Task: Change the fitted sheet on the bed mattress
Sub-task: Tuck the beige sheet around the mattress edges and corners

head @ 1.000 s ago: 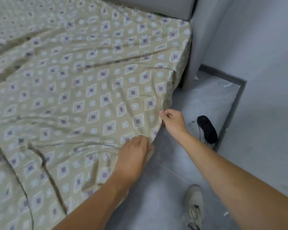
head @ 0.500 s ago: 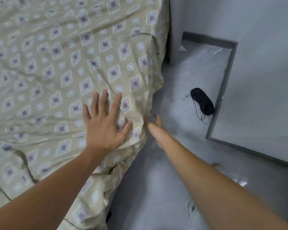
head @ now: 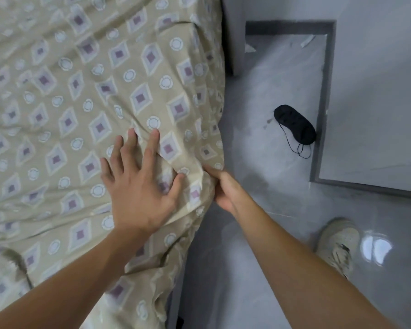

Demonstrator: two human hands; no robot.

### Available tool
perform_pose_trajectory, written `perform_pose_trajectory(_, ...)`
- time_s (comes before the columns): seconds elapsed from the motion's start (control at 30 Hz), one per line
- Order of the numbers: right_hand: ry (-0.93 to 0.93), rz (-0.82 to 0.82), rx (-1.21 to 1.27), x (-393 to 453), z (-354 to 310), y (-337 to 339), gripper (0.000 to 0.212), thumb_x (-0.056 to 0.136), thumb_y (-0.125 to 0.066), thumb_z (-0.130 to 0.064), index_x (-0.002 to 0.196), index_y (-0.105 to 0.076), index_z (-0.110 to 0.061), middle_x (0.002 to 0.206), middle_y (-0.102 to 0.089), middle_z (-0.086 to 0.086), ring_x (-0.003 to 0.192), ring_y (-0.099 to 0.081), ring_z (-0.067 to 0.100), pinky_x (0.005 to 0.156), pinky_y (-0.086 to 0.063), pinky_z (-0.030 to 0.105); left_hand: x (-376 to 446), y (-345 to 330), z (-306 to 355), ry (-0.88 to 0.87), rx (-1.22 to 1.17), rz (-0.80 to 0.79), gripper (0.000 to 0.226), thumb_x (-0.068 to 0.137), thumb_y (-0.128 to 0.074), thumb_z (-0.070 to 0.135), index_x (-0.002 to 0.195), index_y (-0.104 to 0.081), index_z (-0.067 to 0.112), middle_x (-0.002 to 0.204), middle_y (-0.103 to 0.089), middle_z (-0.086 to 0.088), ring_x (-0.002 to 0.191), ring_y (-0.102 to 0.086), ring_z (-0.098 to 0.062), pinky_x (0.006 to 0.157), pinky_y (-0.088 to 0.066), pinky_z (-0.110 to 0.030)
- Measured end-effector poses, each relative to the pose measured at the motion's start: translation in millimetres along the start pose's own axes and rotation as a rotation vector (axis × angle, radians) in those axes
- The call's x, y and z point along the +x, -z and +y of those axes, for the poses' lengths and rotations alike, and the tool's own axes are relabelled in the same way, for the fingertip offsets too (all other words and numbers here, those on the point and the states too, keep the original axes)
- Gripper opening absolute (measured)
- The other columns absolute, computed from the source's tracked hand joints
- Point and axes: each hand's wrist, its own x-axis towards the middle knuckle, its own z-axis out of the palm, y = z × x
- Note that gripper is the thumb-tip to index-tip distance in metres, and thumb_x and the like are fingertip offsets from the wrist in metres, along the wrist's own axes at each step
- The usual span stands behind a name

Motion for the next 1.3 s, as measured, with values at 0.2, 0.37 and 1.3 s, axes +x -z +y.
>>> perform_pose_trajectory(0.2,0.192,0.345,-0.565,-27.9,14.9,29.2,0.025,0.096,-0.076,-0.033,0.115,-0.075,-0.016,0.107,-0.079,0.005,0.103,-0.075,0.024,0.092,-0.06,0.042,-4.0,15.8,3.3,-0.027,0.005,-0.082,0.087,0.09,-0.045,0.073,0.165,-0.013,0.043,0.174,-0.009,-0.006,0.16,-0.006,-0.033,0.125,-0.011,-0.063)
perform_pose_trajectory(0.37,0.413,0.588,-1.008,0.1,-2.8,16.9,0.032,0.096,-0.068,-0.049,0.099,-0.072,-0.018,0.095,-0.076,0.005,0.092,-0.072,0.031,0.076,-0.057,0.042,22.7,50.7,3.0,-0.276,0.014,-0.036,0.071,0.092,-0.046,0.066,0.156,-0.042,0.036,0.166,-0.025,-0.005,0.154,-0.023,-0.032,0.116,-0.028,-0.063)
perform_pose_trajectory(1.3,0.306,0.771,-1.461,74.8,11.5,100.6,0.037,0.11,-0.043,-0.043,0.12,-0.067,-0.017,0.107,-0.074,0.019,0.103,-0.069,0.042,0.083,-0.053,0.045,77.3,15.7,-9.6,-0.188,-0.044,-0.005,0.071,0.095,-0.045,0.059,0.162,-0.026,0.047,0.171,-0.019,-0.002,0.159,-0.013,-0.03,0.121,-0.019,-0.067)
